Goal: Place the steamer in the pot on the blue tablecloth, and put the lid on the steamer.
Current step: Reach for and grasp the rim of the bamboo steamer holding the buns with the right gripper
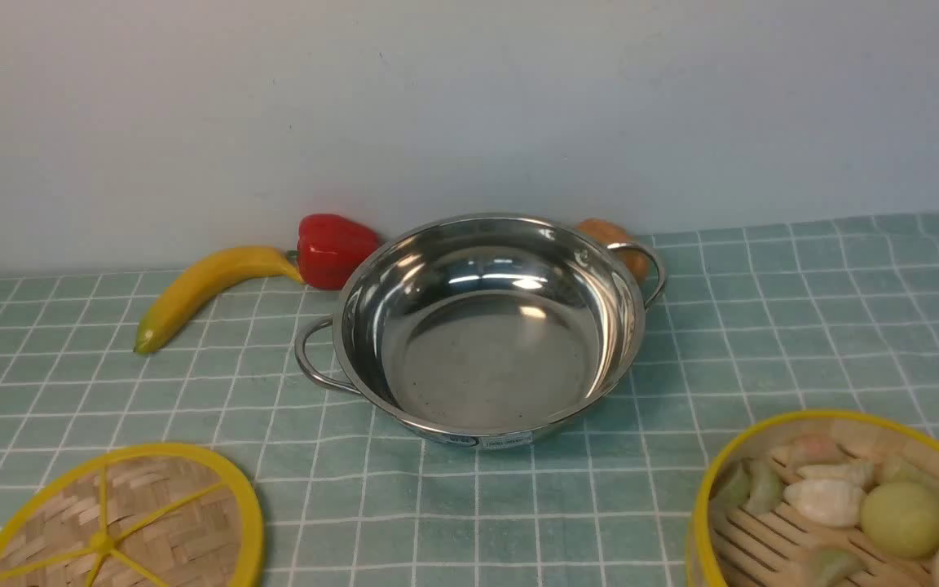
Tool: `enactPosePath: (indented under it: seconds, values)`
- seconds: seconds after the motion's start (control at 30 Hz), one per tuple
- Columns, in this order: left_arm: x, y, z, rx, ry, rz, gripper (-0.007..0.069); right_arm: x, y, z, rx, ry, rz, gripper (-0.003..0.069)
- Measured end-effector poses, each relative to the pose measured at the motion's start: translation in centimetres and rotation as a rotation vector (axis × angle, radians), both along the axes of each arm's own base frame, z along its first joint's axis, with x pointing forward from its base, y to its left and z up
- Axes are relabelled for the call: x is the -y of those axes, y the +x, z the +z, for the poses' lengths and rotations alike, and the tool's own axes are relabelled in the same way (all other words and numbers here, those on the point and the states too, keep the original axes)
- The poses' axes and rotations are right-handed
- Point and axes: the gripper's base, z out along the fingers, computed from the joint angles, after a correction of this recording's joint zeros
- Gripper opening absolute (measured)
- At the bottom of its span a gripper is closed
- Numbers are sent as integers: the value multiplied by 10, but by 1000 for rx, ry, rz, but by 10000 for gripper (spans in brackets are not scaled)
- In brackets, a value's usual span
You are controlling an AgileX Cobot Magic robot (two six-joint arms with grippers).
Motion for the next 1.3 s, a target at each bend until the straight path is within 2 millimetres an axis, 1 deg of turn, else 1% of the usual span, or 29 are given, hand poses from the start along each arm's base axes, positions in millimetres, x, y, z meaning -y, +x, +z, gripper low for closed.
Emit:
enactPosePath:
  seconds: [1.13,1.23,1.3]
  values:
    - [0,0,0,0,0,0,243,0,0,0,0,0,0,243]
    - [0,0,0,0,0,0,243,0,0,1,12,10,0,243]
    - [0,0,0,0,0,0,243,-1,1,6,68,42,2,243]
